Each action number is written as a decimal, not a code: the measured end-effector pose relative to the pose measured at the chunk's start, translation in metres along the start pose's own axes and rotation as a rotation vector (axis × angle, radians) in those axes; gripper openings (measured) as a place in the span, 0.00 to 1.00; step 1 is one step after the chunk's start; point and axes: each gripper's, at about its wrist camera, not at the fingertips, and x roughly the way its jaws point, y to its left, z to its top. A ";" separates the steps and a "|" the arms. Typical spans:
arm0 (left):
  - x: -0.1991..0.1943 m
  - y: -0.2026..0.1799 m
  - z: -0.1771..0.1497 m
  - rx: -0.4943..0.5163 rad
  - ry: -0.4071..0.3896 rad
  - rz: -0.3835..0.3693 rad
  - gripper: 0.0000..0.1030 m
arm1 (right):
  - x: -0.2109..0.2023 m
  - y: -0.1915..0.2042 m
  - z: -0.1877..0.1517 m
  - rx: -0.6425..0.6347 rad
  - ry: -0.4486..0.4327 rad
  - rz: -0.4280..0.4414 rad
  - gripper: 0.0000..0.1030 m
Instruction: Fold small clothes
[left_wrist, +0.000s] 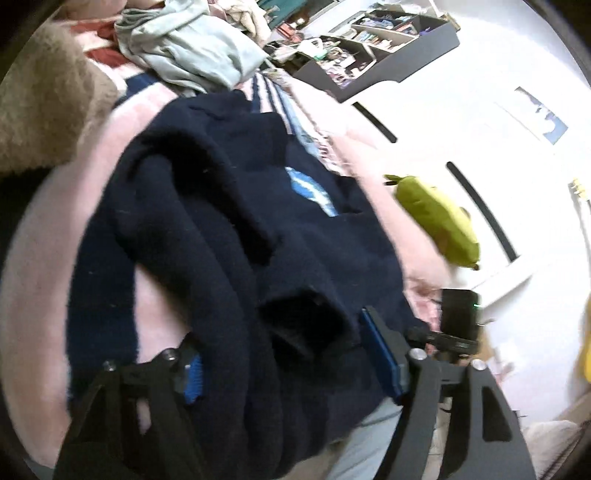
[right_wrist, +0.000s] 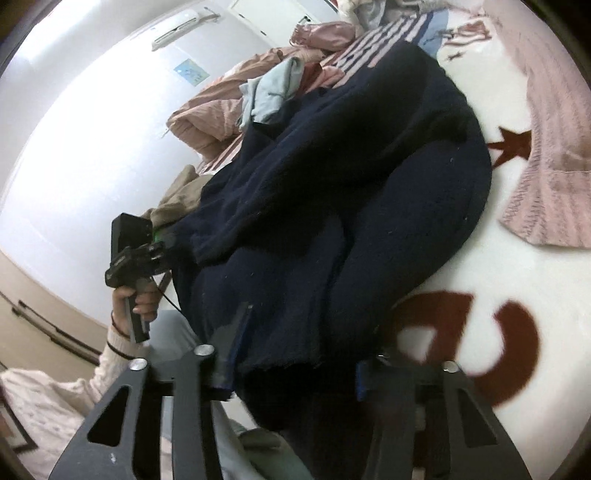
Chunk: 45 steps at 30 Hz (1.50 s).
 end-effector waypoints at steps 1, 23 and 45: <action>-0.003 -0.003 0.000 0.021 0.012 -0.006 0.73 | -0.001 -0.001 -0.001 0.002 0.003 0.003 0.35; -0.035 -0.080 -0.032 0.216 0.005 0.085 0.16 | -0.039 0.055 -0.029 -0.038 -0.121 0.142 0.11; 0.016 -0.048 0.128 0.250 -0.056 0.415 0.17 | -0.029 0.031 0.125 0.030 -0.237 -0.222 0.10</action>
